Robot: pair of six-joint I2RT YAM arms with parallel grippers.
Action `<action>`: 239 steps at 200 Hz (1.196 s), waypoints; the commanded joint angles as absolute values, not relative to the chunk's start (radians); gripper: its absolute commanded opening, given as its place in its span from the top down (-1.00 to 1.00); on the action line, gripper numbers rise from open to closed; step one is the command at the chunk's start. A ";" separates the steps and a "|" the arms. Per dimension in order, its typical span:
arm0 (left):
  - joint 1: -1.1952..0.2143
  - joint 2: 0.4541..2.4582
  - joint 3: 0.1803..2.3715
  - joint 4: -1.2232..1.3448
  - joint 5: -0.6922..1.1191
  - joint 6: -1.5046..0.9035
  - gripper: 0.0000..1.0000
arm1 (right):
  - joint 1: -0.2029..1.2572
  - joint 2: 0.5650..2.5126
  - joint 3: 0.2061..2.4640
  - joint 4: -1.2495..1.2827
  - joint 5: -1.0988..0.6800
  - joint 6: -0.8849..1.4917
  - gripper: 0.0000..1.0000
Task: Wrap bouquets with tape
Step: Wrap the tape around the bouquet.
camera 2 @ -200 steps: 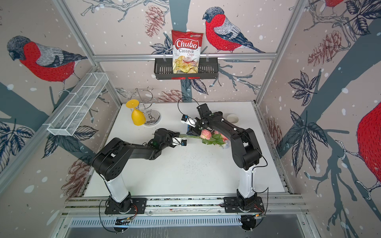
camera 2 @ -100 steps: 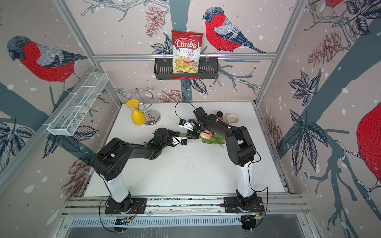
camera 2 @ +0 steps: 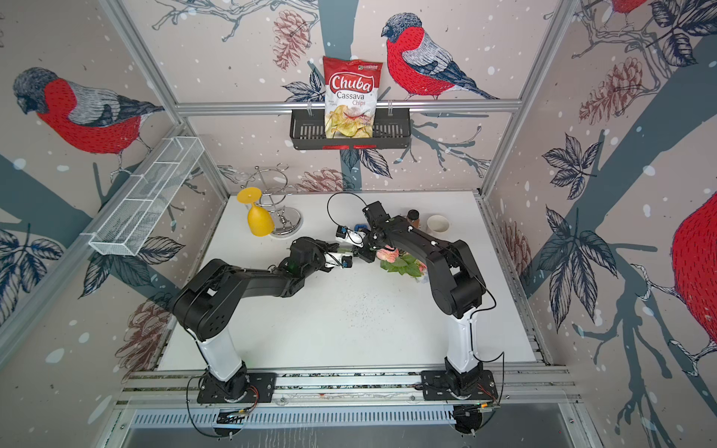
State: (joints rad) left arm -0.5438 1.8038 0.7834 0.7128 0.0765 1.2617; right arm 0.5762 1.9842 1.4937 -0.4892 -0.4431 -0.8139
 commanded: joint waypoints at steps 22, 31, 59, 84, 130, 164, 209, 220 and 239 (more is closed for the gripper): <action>-0.528 1.749 0.782 0.599 0.168 1.160 0.26 | 0.586 1.939 1.449 -0.359 -0.334 -0.817 1.00; -0.524 1.724 0.770 0.589 0.183 1.137 0.24 | 0.590 1.935 1.445 -0.354 -0.322 -0.818 1.00; -0.494 1.617 0.750 0.416 0.328 1.086 0.22 | 0.597 1.906 1.402 -0.299 -0.311 -0.832 1.00; -0.466 1.502 0.725 0.295 0.397 1.044 0.22 | 0.612 1.892 1.374 -0.273 -0.289 -0.845 1.00; -0.409 1.390 0.774 0.017 0.519 0.984 0.22 | 0.670 1.811 1.234 -0.131 -0.160 -0.892 1.00; -0.376 1.420 0.837 -0.124 0.624 0.988 0.23 | 0.720 1.733 1.138 -0.053 -0.022 -0.941 1.00; -0.373 1.515 0.984 -0.243 0.631 1.019 0.20 | 0.765 1.679 1.036 0.046 0.076 -1.005 1.00; -0.373 1.532 0.992 -0.266 0.636 1.028 0.20 | 0.765 1.669 1.022 0.056 0.077 -1.009 1.00; -0.371 1.556 1.043 -0.295 0.636 1.038 0.20 | 0.768 1.664 1.007 0.074 0.094 -1.020 1.00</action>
State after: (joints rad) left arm -0.3752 1.5352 1.0084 -0.2180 0.6060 1.0218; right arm 0.7624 1.6779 1.0210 0.0113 0.0597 -0.9924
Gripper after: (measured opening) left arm 0.401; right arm 0.105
